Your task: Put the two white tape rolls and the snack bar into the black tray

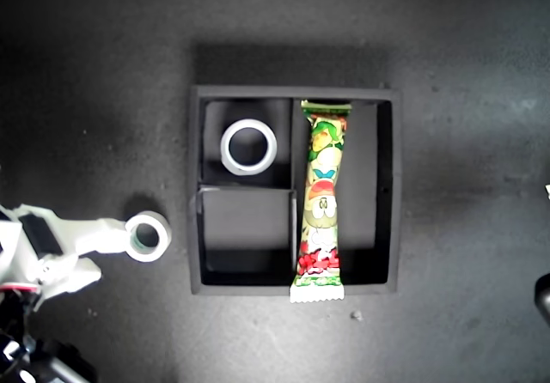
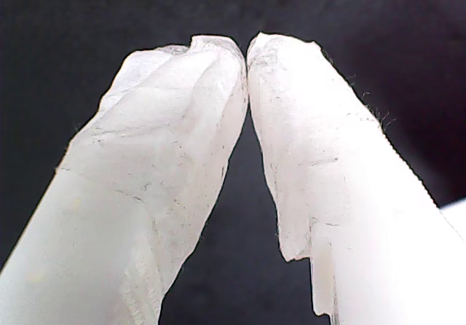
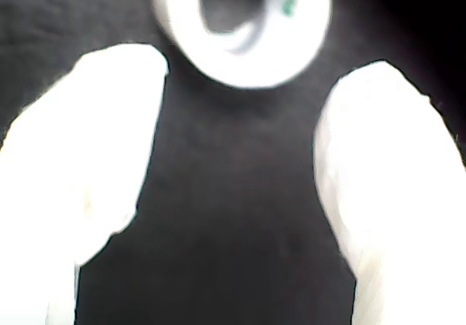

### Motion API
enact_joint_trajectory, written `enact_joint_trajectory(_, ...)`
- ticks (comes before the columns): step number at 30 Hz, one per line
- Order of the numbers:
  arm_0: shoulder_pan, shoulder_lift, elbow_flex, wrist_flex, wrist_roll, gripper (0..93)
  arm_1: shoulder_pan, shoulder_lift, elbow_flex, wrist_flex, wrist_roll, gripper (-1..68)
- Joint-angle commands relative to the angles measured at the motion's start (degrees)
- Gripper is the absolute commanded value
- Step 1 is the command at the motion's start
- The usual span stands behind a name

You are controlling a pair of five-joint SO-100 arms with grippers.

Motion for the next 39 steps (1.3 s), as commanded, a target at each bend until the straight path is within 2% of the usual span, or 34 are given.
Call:
enact_joint_trajectory(1, 2.8, -3.5, -0.4, -3.0, -1.2, 15.6, -1.8, 8.0, 9.0, -4.2, 4.3, -0.1)
enact_joint_trajectory(6, 4.4, -9.3, 1.5, -7.3, -3.1, 15.8, -3.9, 9.3, 18.5, -11.2, 6.9, -0.1)
enact_joint_trajectory(12, 2.6, -15.0, 4.7, -14.2, -3.6, 16.2, -4.7, 17.0, 31.3, -21.1, 10.5, -0.1)
enact_joint_trajectory(21, 0.3, -22.5, 0.6, -14.6, -0.9, 16.6, -5.2, 22.1, 44.2, -33.2, 12.6, -0.1)
enact_joint_trajectory(32, -1.9, -27.9, -3.6, -14.9, 0.9, 16.3, -7.8, 22.1, 51.2, -40.3, 15.0, -0.1)
enact_joint_trajectory(35, -2.5, -31.7, -5.9, -14.1, 0.6, 13.4, -8.1, 22.1, 53.7, -43.0, 16.1, -0.1)
enact_joint_trajectory(39, -3.7, -38.0, -10.2, -11.5, -0.1, 8.4, -6.9, 22.1, 59.9, -51.8, 16.5, -0.1)
